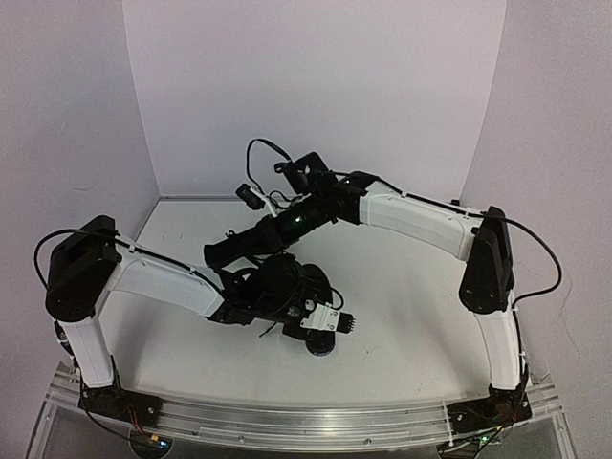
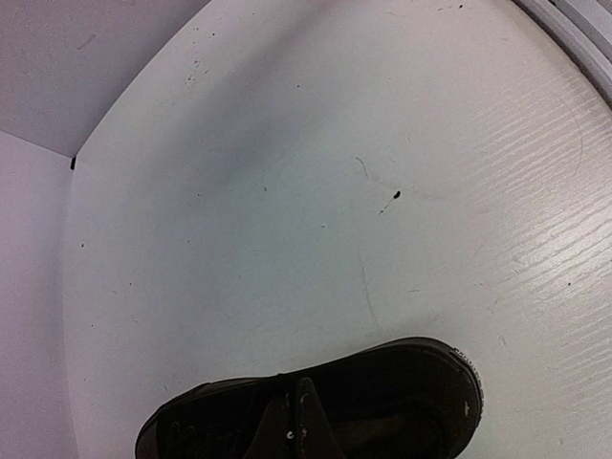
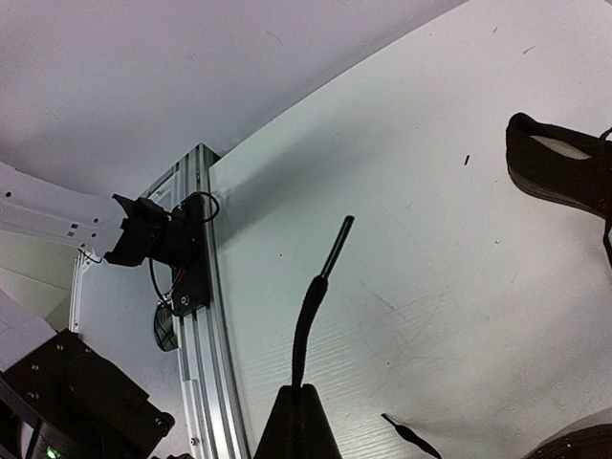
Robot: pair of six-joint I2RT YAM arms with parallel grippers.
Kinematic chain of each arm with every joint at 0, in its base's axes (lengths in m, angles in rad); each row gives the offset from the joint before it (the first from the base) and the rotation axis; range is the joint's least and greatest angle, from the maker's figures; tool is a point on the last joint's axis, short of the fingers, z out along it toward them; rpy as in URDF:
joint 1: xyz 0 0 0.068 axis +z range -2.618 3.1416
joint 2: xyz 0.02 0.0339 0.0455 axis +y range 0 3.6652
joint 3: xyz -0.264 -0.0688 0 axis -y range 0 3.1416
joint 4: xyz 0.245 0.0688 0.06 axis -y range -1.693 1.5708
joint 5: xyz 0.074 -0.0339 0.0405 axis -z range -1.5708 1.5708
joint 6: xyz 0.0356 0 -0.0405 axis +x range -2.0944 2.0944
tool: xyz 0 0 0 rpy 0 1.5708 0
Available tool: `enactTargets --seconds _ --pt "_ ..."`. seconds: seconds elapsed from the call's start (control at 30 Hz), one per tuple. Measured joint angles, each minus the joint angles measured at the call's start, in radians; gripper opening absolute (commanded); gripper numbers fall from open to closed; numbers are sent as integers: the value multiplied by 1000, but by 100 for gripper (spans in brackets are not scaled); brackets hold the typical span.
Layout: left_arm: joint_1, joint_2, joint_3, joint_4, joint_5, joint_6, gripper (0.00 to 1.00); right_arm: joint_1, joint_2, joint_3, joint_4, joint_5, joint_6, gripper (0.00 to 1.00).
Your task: Tie the shoes
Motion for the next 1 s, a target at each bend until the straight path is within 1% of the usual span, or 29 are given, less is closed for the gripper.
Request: enactTargets --seconds 0.23,0.3,0.4,0.6,0.67,0.73,0.93,1.0 --pt "-8 13 0 -1 -4 11 0 10 12 10 -55 -28 -51 1" --pt "-11 18 0 -2 -4 12 0 12 16 11 -66 -35 -62 6" --pt "-14 27 0 -2 -5 12 0 17 21 11 -81 -45 -73 17" --pt "-16 32 0 -4 -12 13 0 26 23 18 -104 -70 -88 42" --pt "-16 32 0 -4 -12 13 0 26 23 21 -105 -73 -90 52" --pt "-16 32 0 -7 -12 14 0 28 22 22 -105 -74 -87 55" --pt "-16 32 0 -11 -12 13 0 22 20 27 -113 -45 -87 58" --pt "-15 32 0 -11 -12 10 0 0 9 26 -116 -32 -69 61"
